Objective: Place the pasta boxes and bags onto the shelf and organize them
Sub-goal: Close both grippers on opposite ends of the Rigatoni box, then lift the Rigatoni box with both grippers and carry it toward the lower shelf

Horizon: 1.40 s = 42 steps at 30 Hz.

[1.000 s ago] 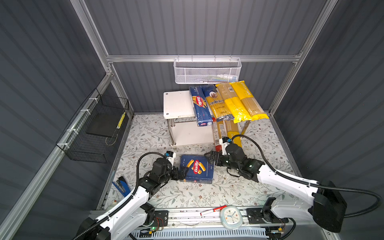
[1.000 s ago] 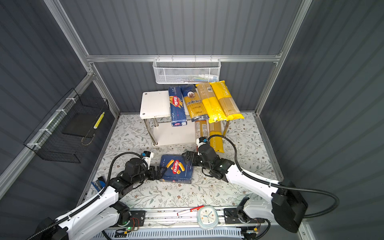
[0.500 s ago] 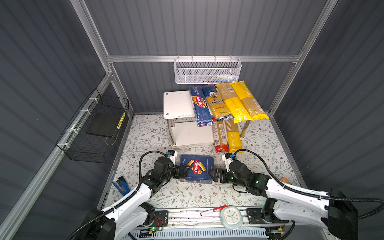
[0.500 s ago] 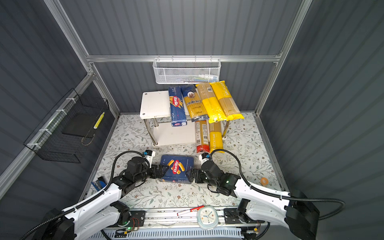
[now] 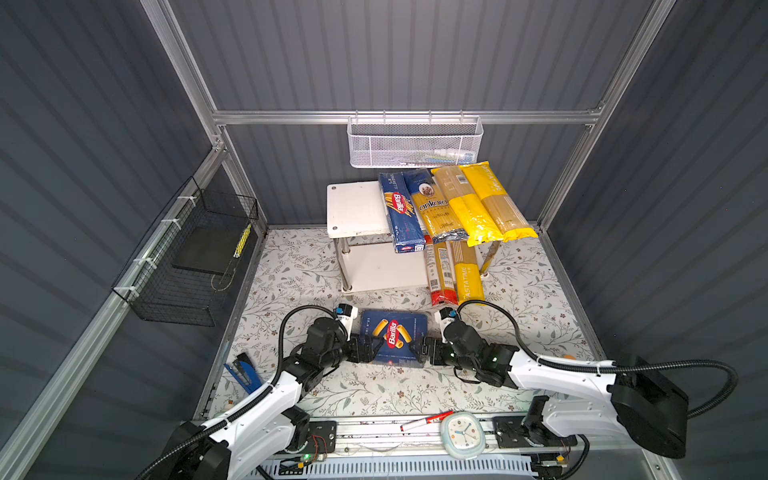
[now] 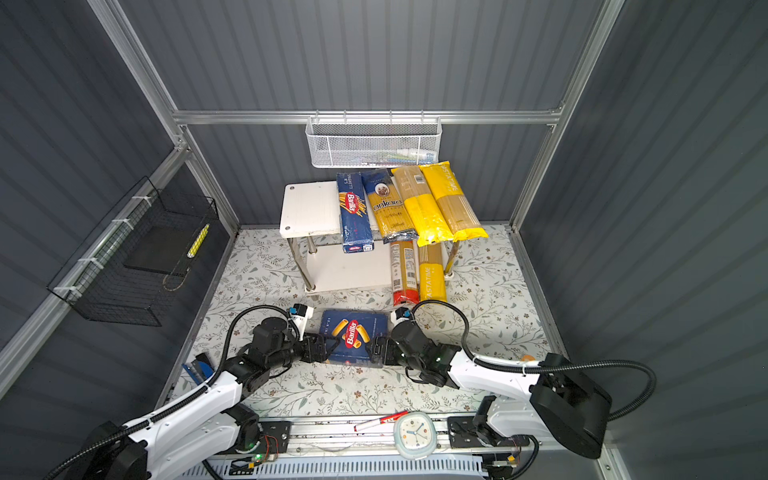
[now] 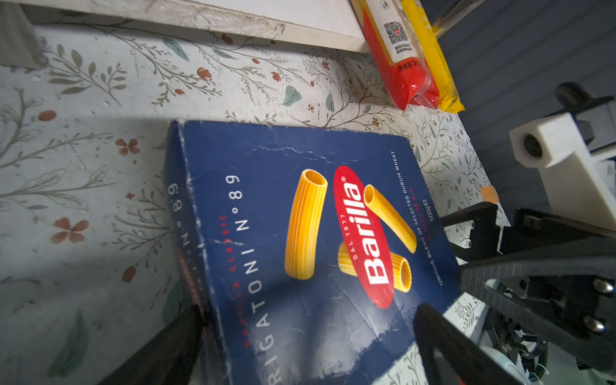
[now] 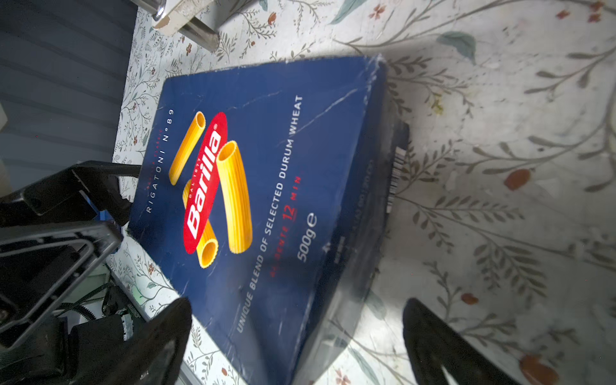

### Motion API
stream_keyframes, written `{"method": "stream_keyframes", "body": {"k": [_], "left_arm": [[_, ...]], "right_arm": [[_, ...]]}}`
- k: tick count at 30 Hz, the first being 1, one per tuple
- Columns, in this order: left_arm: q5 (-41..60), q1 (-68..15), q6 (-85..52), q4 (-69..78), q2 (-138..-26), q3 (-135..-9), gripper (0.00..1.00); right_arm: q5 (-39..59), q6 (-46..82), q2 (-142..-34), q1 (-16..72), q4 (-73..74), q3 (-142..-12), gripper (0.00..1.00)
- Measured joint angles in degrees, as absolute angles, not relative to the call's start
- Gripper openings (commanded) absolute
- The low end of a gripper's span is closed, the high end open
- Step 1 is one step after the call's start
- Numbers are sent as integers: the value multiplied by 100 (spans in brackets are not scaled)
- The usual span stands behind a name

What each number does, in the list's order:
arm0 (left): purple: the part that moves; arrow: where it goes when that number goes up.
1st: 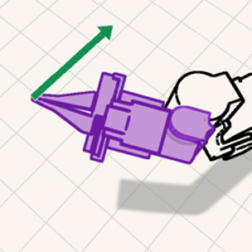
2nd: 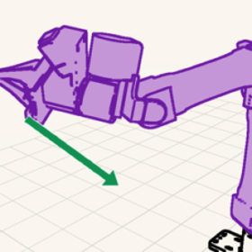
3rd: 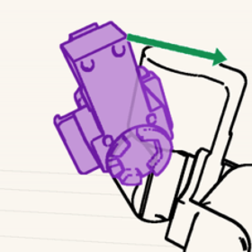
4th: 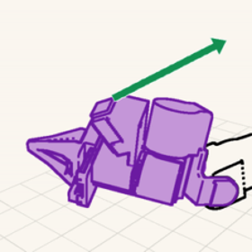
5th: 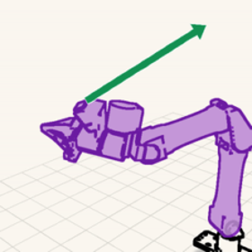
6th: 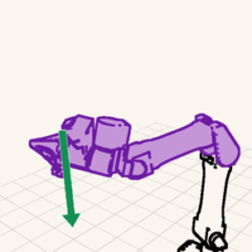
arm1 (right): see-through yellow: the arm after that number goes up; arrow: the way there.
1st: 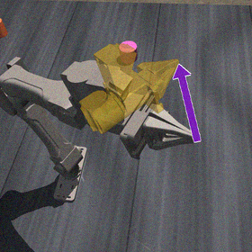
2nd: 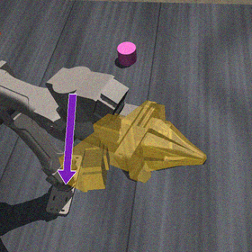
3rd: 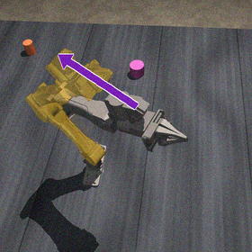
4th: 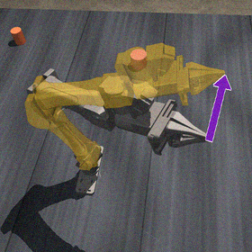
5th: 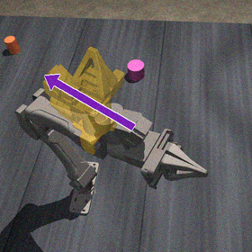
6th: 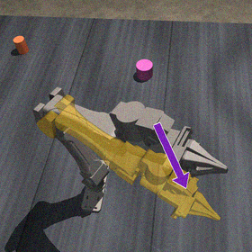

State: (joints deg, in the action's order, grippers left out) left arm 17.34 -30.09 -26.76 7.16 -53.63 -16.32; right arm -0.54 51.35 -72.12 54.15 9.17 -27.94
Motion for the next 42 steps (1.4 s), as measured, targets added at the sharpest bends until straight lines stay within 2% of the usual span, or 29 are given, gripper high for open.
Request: {"method": "stream_keyframes", "body": {"k": [9,31,42], "left_arm": [[1634,-3009,-2593,567,-5559,-1800,100],[1787,-3096,-2622,731,-5916,-2023,100],[1763,-3122,-2908,720,-5883,-2086,100]], "right_arm": [[-21,5135,-7636,5415,1081,-2919,99],[106,5229,-8152,5411,1363,-3260,85],[-47,5098,-8154,5422,1079,-3487,85]]}}
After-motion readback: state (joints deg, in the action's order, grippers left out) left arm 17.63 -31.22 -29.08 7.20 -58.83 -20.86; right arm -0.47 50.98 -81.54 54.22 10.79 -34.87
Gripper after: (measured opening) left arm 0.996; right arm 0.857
